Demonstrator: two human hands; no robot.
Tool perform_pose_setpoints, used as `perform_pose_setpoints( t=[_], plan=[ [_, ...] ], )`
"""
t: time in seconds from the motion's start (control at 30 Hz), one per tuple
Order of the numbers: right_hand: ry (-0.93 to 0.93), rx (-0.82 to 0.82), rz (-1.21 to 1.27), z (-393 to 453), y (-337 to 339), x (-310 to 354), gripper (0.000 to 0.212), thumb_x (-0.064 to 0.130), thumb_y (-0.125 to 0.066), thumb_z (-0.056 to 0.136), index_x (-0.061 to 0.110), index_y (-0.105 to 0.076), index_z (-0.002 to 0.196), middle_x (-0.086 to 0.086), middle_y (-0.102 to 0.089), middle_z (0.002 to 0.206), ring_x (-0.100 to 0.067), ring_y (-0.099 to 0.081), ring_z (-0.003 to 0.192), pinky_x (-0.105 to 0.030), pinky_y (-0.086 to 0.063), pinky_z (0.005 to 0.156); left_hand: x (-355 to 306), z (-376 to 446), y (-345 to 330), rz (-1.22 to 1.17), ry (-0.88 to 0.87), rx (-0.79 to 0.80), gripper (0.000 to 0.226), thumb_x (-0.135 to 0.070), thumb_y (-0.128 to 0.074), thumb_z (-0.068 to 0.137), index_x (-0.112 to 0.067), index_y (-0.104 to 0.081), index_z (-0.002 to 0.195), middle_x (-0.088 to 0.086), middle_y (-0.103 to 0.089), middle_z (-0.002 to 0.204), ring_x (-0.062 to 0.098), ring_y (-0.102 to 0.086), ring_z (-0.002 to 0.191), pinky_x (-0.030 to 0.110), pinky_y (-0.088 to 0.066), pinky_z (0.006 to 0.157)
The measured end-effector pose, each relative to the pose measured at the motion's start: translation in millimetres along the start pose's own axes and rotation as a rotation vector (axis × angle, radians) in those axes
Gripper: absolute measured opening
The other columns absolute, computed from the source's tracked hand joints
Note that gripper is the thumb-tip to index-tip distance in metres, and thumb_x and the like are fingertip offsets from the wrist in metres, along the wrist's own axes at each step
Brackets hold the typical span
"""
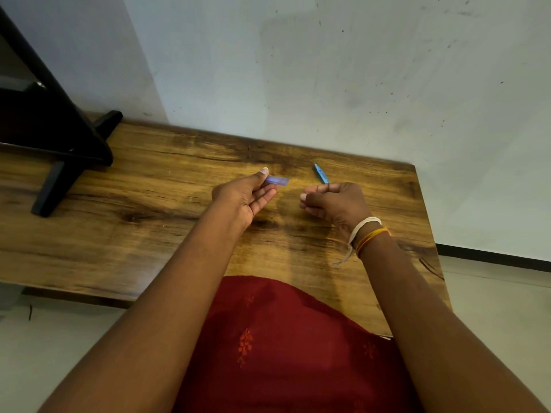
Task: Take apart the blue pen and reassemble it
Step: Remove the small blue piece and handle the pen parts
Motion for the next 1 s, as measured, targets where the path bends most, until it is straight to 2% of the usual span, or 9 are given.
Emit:
perform_pose_setpoints(
  t=[0.23, 0.4, 0.57, 0.8, 1.0],
  plan=[
    [-0.011, 0.001, 0.042, -0.9, -0.6, 1.3, 0.011, -0.009, -0.071, 0.077, 0.001, -0.066, 0.076, -0.011, -0.067, 0.070, -0.013, -0.067, 0.056, -0.022, -0.059, 0.062, -9.7, 0.2, 1.3, 0.049, -0.109, -0.008, 0.014, -0.006, -0.074, 0.079, -0.004, -0.062, 0.086, 0.009, -0.069, 0.054, 0.013, -0.069, 0.050, 0.022, -0.054, 0.046],
    [-0.092, 0.131, 0.350, -3.6, -14.2, 1.2, 0.007, -0.008, -0.066, 0.081, -0.004, -0.066, 0.087, -0.011, -0.071, 0.065, -0.014, -0.071, 0.059, -0.019, -0.059, 0.060, -10.4, -0.9, 4.4, 0.028, -0.136, -0.046, 0.017, -0.004, -0.074, 0.079, -0.005, -0.060, 0.088, 0.011, -0.069, 0.055, 0.015, -0.070, 0.050, 0.023, -0.055, 0.047],
    [-0.124, 0.191, 0.419, -6.8, -20.8, 1.7, 0.007, -0.002, -0.067, 0.083, 0.000, -0.066, 0.089, -0.010, -0.073, 0.068, -0.015, -0.072, 0.063, -0.020, -0.059, 0.061, -11.1, -2.5, 2.4, 0.007, -0.165, -0.053, 0.020, -0.002, -0.074, 0.079, -0.006, -0.055, 0.085, 0.018, -0.069, 0.070, 0.018, -0.070, 0.052, 0.025, -0.056, 0.049],
    [-0.107, 0.171, 0.446, -7.2, -20.2, 2.4, 0.007, -0.003, -0.067, 0.082, -0.001, -0.067, 0.088, -0.011, -0.073, 0.068, -0.016, -0.072, 0.062, -0.021, -0.059, 0.060, -10.9, -3.8, -1.1, -0.007, -0.174, -0.037, 0.023, -0.001, -0.072, 0.080, -0.008, -0.051, 0.085, 0.020, -0.069, 0.073, 0.019, -0.071, 0.054, 0.026, -0.057, 0.050],
    [-0.058, 0.091, 0.448, -4.9, -16.8, 5.7, 0.007, -0.005, -0.070, 0.079, -0.002, -0.067, 0.085, -0.011, -0.072, 0.065, -0.016, -0.072, 0.061, -0.021, -0.058, 0.059, -17.3, -1.9, -2.4, 0.026, -0.226, -0.004, 0.024, 0.000, -0.071, 0.080, -0.010, -0.049, 0.082, 0.021, -0.070, 0.079, 0.020, -0.072, 0.059, 0.027, -0.059, 0.056]
  ],
)
Point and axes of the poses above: each hand's wrist, its own z-axis towards the middle knuckle, its own y-axis out of the back of the hand, x = y × z, the point moved 9 cm from there along z, towards the middle knuckle
